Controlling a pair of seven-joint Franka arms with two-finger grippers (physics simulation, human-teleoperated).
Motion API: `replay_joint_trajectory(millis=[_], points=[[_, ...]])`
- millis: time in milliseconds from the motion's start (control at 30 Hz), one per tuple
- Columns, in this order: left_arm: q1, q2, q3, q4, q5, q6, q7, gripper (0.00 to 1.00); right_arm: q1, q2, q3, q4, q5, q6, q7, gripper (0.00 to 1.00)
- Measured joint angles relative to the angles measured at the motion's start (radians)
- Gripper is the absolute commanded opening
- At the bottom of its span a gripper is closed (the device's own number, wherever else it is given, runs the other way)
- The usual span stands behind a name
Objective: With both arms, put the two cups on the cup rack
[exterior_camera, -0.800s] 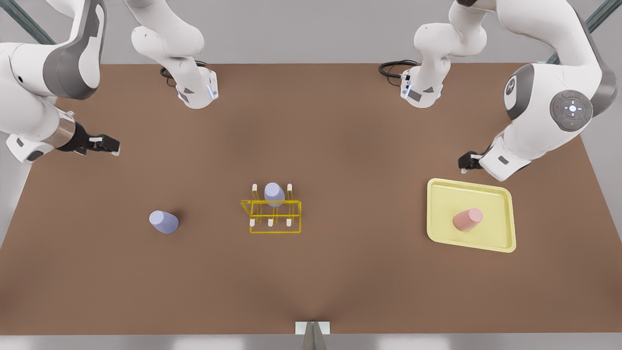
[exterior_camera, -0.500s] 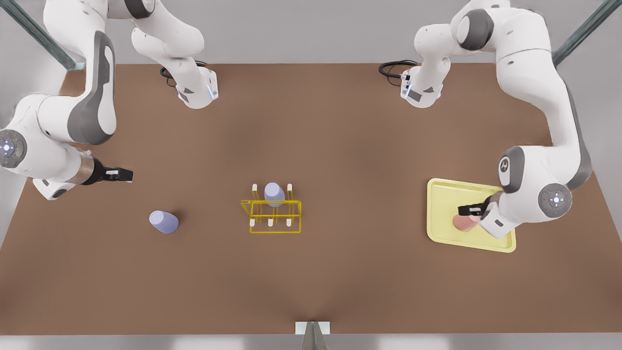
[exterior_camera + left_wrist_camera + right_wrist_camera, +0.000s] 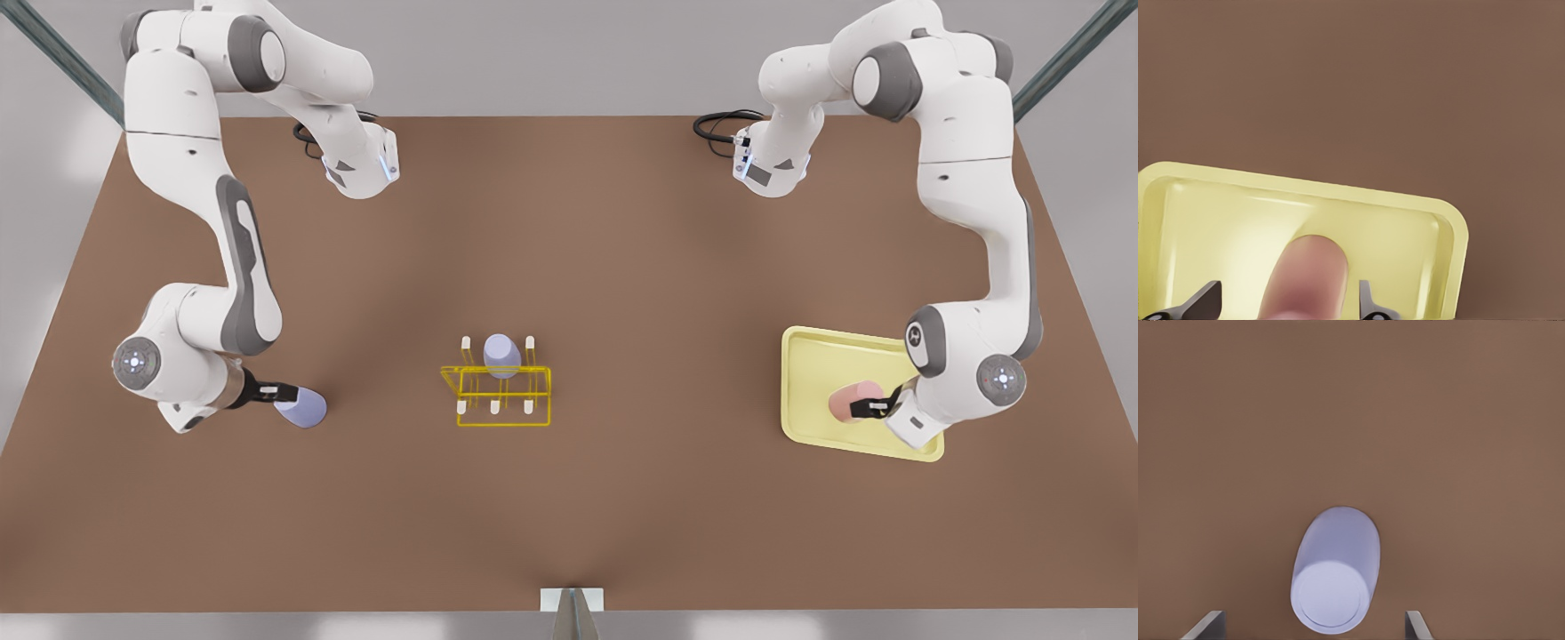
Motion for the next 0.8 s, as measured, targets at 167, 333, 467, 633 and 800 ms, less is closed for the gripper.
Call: replay_joint_trajectory(millis=[167,333,467,633,800], points=[[0.009,-0.002,0.000,-0.071,0.000,0.053,0.035,1.00,0.012,0.009,0.002,-0.055,-0.007,0.102,-0.009,1.00],[0.010,0.000,0.005,-0.139,-0.001,0.102,0.060,1.00,0.014,0.017,0.002,-0.097,-0.010,0.150,-0.018,1.00],[0.013,0.003,0.008,-0.168,-0.002,0.150,0.073,1.00,0.013,0.034,0.002,-0.120,-0.010,0.182,-0.023,1.00],[0.011,0.007,0.008,-0.174,-0.002,0.179,0.085,1.00,0.014,0.066,0.000,-0.136,-0.012,0.222,-0.028,1.00],[0.007,0.009,0.010,-0.187,-0.002,0.192,0.095,1.00,0.018,0.085,0.000,-0.138,-0.014,0.240,-0.032,1.00]])
